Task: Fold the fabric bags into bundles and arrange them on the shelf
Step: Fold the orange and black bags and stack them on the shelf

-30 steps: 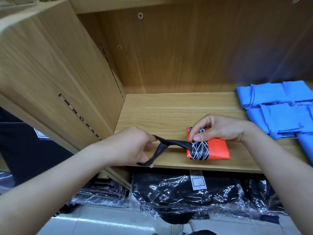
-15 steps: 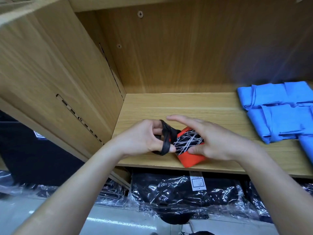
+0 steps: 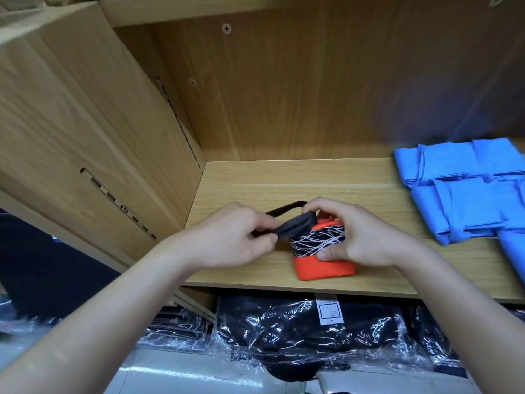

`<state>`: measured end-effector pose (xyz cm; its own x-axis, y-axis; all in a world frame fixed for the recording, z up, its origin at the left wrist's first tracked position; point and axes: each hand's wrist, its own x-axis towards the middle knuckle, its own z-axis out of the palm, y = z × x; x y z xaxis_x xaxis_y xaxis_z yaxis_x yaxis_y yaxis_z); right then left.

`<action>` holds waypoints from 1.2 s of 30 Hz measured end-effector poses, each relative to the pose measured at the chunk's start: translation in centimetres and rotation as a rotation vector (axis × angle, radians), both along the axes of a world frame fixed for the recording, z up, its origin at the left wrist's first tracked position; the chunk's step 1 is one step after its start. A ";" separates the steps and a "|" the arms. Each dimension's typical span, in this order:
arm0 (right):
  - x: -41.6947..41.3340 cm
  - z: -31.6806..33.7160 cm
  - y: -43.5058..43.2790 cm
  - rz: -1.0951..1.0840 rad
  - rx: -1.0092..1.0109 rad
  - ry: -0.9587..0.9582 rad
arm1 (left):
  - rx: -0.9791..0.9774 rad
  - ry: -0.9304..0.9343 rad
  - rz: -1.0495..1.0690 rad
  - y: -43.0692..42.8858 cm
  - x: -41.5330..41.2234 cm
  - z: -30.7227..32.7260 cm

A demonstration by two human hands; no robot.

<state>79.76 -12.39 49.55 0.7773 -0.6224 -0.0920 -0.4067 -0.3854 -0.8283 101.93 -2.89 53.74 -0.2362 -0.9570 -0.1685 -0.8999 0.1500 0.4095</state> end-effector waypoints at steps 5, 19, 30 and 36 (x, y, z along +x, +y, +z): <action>-0.2 -0.5 -0.1 0.062 0.306 -0.187 | 0.047 0.455 0.143 1.0 0.8 -1.0; 0.0 -1.4 0.5 -0.044 0.655 -0.628 | 0.008 0.908 0.289 3.0 -3.6 -3.7; 1.2 -2.3 2.0 -0.362 0.464 -0.666 | -0.296 0.812 0.537 2.1 -4.9 -4.7; 2.0 -2.2 2.6 -0.550 0.381 -0.696 | -0.307 0.878 0.668 1.2 -5.6 -5.0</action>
<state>81.81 -9.81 47.39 0.3424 -0.9395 0.0081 0.1791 0.0568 -0.9822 96.36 -1.70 48.73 0.4137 -0.9080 0.0659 -0.2591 -0.0481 0.9647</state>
